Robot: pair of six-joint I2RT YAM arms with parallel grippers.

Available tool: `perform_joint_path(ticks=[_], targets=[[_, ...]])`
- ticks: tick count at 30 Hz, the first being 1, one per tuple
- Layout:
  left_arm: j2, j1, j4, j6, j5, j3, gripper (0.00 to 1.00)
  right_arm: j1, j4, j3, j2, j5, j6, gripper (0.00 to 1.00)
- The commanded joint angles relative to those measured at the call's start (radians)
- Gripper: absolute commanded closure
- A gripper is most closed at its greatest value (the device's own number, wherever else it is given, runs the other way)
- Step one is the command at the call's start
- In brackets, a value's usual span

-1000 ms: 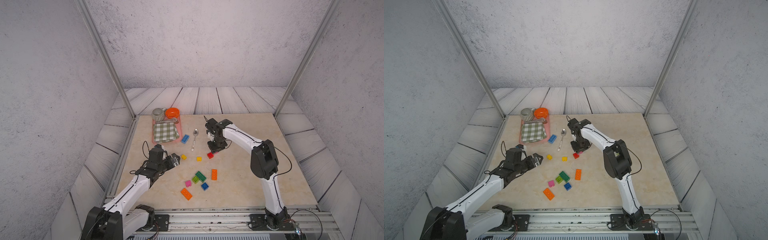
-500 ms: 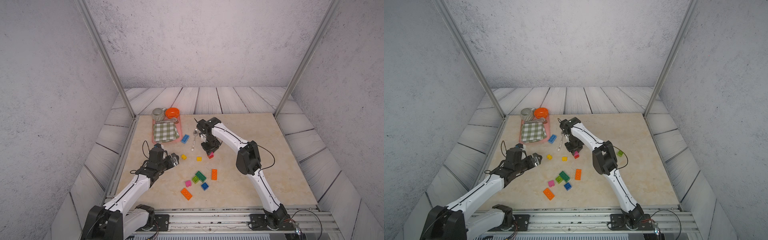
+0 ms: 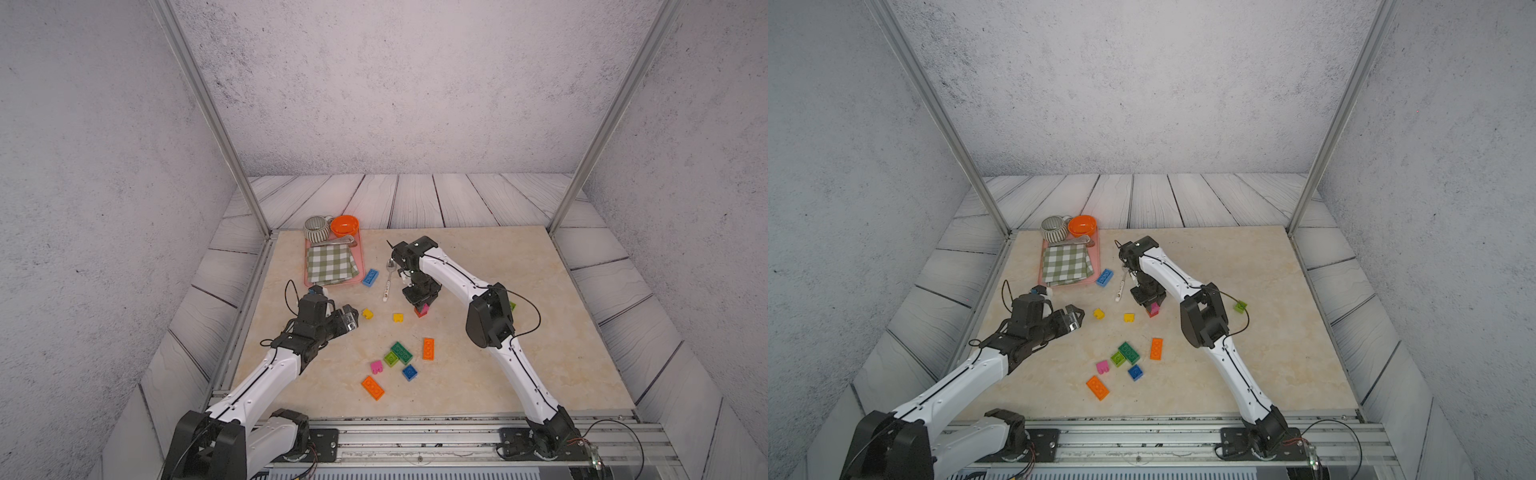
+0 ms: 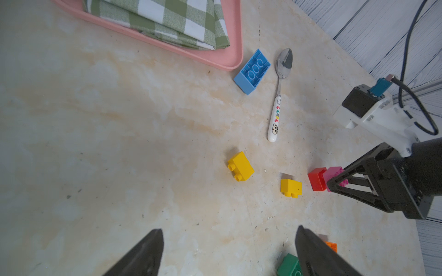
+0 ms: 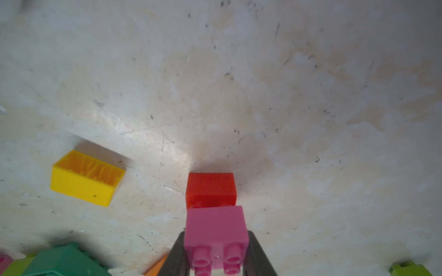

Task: Assemble the letter p with lego
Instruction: Assemble the lego brick with the lego brick.

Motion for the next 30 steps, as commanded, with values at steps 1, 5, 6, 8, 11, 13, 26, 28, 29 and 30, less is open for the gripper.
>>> perform_joint_path(ticks=[1,5,6,8,11,13,26,28,29,30], targets=[[0.006,0.004,-0.003,0.014,0.001,0.023,0.10,-0.002,-0.024,0.027,0.036,0.011,-0.014,0.79],[0.008,0.004,-0.002,0.015,0.004,0.023,0.10,-0.002,-0.023,0.029,0.053,0.002,-0.014,0.79],[0.010,0.004,-0.001,0.015,0.006,0.024,0.10,-0.003,-0.022,0.028,0.057,-0.002,-0.015,0.79],[0.012,0.003,0.000,0.015,0.005,0.024,0.09,-0.003,-0.021,0.028,0.061,-0.013,-0.012,0.79],[0.017,0.003,0.000,0.015,0.008,0.026,0.09,-0.003,-0.018,0.026,0.066,-0.017,-0.011,0.79],[0.019,0.004,-0.001,0.015,0.009,0.026,0.10,-0.003,-0.020,0.029,0.074,-0.017,-0.011,0.79],[0.016,0.004,0.000,0.014,0.012,0.026,0.09,-0.003,0.004,0.052,0.168,-0.013,-0.018,0.79],[0.016,0.004,0.000,0.014,0.011,0.026,0.10,-0.003,0.005,0.057,0.193,-0.009,-0.021,0.79],[0.016,0.003,0.001,0.013,0.012,0.026,0.10,-0.003,0.008,0.058,0.203,-0.009,-0.023,0.79],[0.016,0.004,0.001,0.013,0.012,0.026,0.10,-0.003,0.011,0.058,0.211,-0.008,-0.023,0.78]])
